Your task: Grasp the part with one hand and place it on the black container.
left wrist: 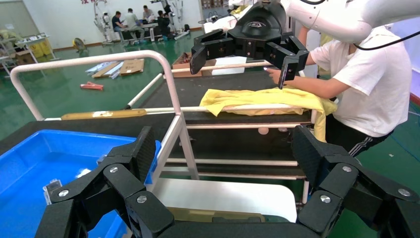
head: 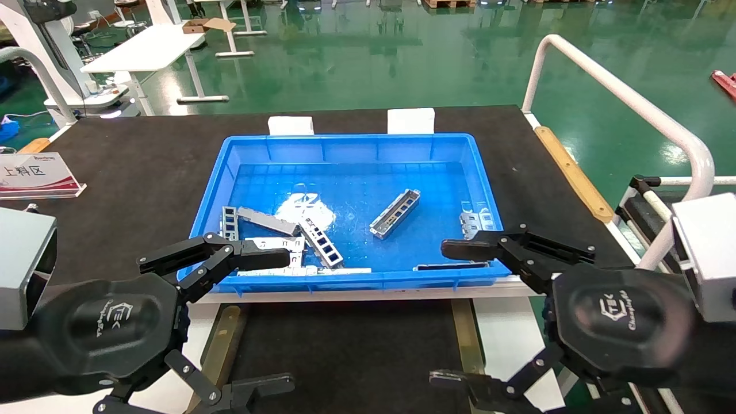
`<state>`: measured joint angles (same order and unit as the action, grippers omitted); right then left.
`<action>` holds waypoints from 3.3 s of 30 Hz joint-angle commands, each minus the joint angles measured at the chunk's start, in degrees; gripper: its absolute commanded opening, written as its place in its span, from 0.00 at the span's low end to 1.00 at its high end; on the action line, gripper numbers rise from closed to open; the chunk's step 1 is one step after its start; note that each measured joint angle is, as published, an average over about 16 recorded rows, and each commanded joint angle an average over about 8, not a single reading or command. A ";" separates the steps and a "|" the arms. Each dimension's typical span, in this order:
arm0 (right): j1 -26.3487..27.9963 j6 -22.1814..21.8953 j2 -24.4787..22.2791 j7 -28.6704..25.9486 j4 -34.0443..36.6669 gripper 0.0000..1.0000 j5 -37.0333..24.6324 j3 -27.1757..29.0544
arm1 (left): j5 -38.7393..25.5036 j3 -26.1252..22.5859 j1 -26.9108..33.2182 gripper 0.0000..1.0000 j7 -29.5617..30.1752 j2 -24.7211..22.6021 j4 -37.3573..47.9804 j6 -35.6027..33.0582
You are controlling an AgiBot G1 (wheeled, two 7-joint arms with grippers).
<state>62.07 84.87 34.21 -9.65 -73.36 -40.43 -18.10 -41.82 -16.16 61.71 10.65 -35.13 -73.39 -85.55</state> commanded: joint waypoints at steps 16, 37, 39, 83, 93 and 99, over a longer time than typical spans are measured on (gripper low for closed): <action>0.03 0.02 0.00 0.02 0.04 1.00 0.01 -0.03 | -2.97 -1.37 2.74 1.00 -1.93 -4.57 3.95 2.59; 0.04 0.00 -0.01 0.05 0.05 1.00 0.04 -0.08 | -19.66 -10.70 19.08 1.00 -17.54 -27.62 36.05 8.38; 0.04 0.00 -0.02 0.05 0.05 1.00 0.04 -0.08 | -20.86 -11.23 21.09 1.00 -19.60 -30.19 40.52 9.80; 0.06 -0.03 -0.05 0.09 0.05 1.00 0.10 -0.17 | -15.43 -34.88 22.58 0.24 -19.40 -43.27 50.97 44.95; 0.07 -0.04 -0.06 0.10 0.05 0.94 0.12 -0.19 | -10.38 -37.36 22.55 0.00 -22.13 -43.10 52.25 48.40; 0.07 -0.05 -0.06 0.11 0.05 0.24 0.12 -0.20 | -8.22 -38.91 22.50 0.00 -23.35 -43.10 53.17 49.69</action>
<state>62.14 84.82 34.14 -9.54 -73.31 -40.31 -18.30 -50.11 -55.09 84.15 -12.58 -78.23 -20.38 -35.86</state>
